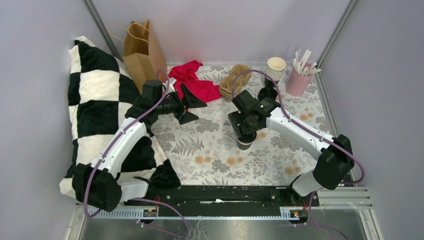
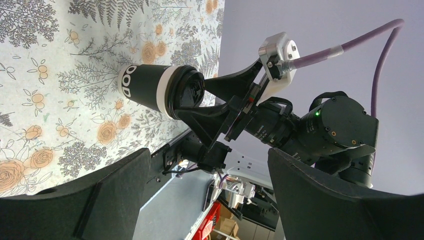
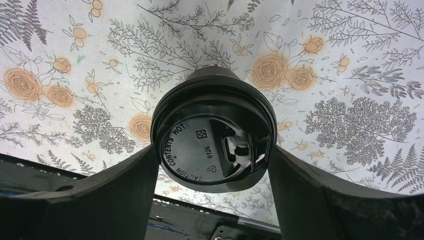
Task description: Pack the takeout coffee
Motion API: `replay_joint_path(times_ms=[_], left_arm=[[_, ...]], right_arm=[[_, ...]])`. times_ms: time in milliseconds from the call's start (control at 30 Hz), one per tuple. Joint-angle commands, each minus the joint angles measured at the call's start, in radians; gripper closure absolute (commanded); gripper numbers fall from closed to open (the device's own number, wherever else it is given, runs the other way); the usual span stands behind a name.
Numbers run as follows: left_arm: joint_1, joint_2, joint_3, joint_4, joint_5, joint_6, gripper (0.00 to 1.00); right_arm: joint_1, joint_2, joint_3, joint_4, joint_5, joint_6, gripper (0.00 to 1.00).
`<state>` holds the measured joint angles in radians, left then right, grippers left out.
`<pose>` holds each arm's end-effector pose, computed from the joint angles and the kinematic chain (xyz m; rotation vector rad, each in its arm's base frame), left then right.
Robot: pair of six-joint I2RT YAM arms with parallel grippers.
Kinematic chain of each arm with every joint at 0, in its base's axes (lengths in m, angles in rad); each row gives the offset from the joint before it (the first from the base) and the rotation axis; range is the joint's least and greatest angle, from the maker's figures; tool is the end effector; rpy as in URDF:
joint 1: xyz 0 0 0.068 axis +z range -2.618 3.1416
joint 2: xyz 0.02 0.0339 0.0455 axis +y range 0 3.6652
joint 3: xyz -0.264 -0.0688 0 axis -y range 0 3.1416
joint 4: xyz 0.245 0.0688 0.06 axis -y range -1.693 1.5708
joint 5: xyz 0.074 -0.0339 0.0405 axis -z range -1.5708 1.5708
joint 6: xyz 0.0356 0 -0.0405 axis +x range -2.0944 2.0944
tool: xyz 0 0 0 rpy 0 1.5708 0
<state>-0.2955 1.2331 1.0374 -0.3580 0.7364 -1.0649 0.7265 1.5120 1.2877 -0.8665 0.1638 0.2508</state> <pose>0.2512 -0.1015 0.3210 -0.4107 2.3519 -1.5184 0.2334 0.1996 0.2843 -0.5706 2.5788 0.1120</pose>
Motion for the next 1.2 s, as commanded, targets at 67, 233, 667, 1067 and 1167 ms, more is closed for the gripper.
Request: replay_joint_path(times_ms=[67, 233, 667, 1067, 1167], left_arm=[[-0.005, -0.006, 0.015, 0.035, -0.011, 0.006, 0.1], [-0.005, -0.009, 0.013, 0.034, -0.011, 0.006, 0.1], [-0.01, -0.009, 0.013, 0.035, -0.011, 0.006, 0.1], [-0.014, -0.006, 0.016, 0.036, -0.011, 0.006, 0.1], [-0.016, -0.004, 0.018, 0.035, -0.012, 0.007, 0.1]], right_arm=[[0.01, 0.005, 0.002, 0.026, 0.003, 0.009, 0.18], [0.011, 0.004, -0.008, 0.028, 0.002, 0.013, 0.17], [0.01, 0.007, -0.007, 0.024, 0.026, 0.016, 0.17], [0.017, -0.008, 0.003, 0.001, 0.052, 0.021, 0.15], [0.017, 0.0, 0.001, 0.006, 0.049, 0.021, 0.15]])
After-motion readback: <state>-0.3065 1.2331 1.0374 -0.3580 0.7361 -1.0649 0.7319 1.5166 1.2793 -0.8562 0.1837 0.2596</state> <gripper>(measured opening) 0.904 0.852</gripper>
